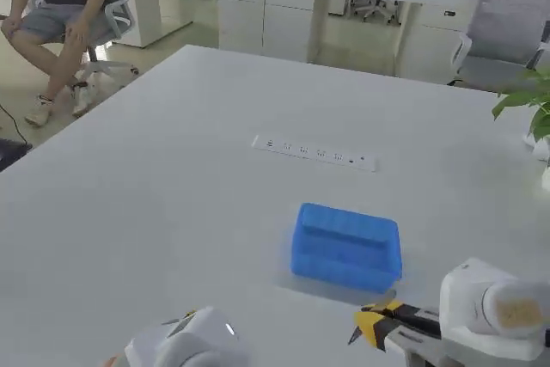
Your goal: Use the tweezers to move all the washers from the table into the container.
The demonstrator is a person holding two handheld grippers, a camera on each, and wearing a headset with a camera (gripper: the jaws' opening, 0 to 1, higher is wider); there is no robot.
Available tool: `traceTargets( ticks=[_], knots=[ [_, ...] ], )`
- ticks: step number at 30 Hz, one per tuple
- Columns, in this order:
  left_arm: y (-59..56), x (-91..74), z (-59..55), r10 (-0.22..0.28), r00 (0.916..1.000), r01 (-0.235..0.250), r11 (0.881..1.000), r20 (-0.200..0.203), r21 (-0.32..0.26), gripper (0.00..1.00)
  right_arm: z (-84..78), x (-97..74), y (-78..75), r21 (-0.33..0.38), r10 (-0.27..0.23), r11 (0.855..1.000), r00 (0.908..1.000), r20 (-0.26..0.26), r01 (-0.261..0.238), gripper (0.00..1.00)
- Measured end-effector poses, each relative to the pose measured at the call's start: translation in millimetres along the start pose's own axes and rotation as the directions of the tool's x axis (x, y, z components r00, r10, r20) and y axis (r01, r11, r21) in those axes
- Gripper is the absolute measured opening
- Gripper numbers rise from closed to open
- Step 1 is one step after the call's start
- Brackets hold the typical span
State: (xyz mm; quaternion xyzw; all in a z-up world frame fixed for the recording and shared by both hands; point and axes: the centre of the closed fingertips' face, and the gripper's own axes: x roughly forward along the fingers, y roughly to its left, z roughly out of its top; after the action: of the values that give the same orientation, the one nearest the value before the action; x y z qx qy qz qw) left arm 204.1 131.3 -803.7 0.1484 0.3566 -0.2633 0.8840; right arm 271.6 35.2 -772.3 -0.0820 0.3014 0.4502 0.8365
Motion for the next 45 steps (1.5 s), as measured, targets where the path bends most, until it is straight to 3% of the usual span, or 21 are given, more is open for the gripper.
traceTargets(
  ticks=[7,10,14,21,23,25,31,33,36,40,44,45],
  knots=[
    [-4.4,-6.7,20.6,-0.025,0.9981,0.024,1.000,0.056,0.018,0.99,-16.1,-0.1,27.8,-0.037,0.068,0.997,0.9962,-0.054,-0.070,0.03],
    [-15.8,-8.5,38.3,-0.079,0.9903,0.076,0.997,0.114,0.029,0.99,-18.9,-0.5,33.8,-0.052,0.085,0.995,0.9942,-0.066,-0.088,0.03],
    [-21.7,-12.4,54.6,-0.108,0.9836,0.103,0.994,0.144,0.039,0.99,-22.6,-1.3,39.0,-0.075,0.116,0.989,0.9888,-0.094,-0.124,0.03],
    [-26.9,-16.7,76.4,-0.174,0.9624,0.175,0.984,0.208,0.015,0.99,-26.1,-3.2,51.1,-0.105,0.168,0.978,0.9778,-0.125,-0.181,0.03],
    [-30.1,-20.6,85.1,-0.199,0.9495,0.207,0.978,0.242,-0.007,0.86,-26.7,-4.9,56.0,-0.110,0.190,0.972,0.9720,-0.138,-0.206,0.03],
    [-33.8,-25.6,94.7,-0.220,0.9316,0.236,0.971,0.289,-0.022,0.80,-23.9,-7.3,58.3,-0.112,0.195,0.971,0.9722,-0.130,-0.210,0.03],
    [-40.1,-27.0,94.2,-0.260,0.9313,0.262,0.965,0.255,0.027,0.71,-17.0,-13.0,64.1,-0.116,0.225,0.964,0.9660,-0.128,-0.239,0.03],
    [-45.4,-26.6,89.6,-0.298,0.9270,0.287,0.955,0.228,0.080,0.68,-16.8,-14.1,66.3,-0.127,0.233,0.960,0.9630,-0.135,-0.250,0.03],
    [-44.2,-26.0,91.3,-0.285,0.9280,0.273,0.958,0.240,0.085,0.64,-16.5,-15.9,67.1,-0.139,0.230,0.958,0.9631,-0.139,-0.249,0.03],
    [-43.8,-29.5,101.2,-0.297,0.9151,0.290,0.955,0.272,0.066,0.56,-19.3,-18.9,71.3,-0.139,0.250,0.953,0.9565,-0.151,-0.271,0.03],
    [-52.5,-29.3,103.2,-0.341,0.9036,0.318,0.939,0.259,0.129,0.44,-24.3,-22.0,77.5,-0.159,0.270,0.941,0.9466,-0.176,-0.298,0.03],
    [-56.9,-28.4,101.1,-0.363,0.8991,0.332,0.930,0.244,0.159,0.43,-24.9,-22.4,78.0,-0.166,0.272,0.939,0.9453,-0.181,-0.302,0.03]
  ],
)
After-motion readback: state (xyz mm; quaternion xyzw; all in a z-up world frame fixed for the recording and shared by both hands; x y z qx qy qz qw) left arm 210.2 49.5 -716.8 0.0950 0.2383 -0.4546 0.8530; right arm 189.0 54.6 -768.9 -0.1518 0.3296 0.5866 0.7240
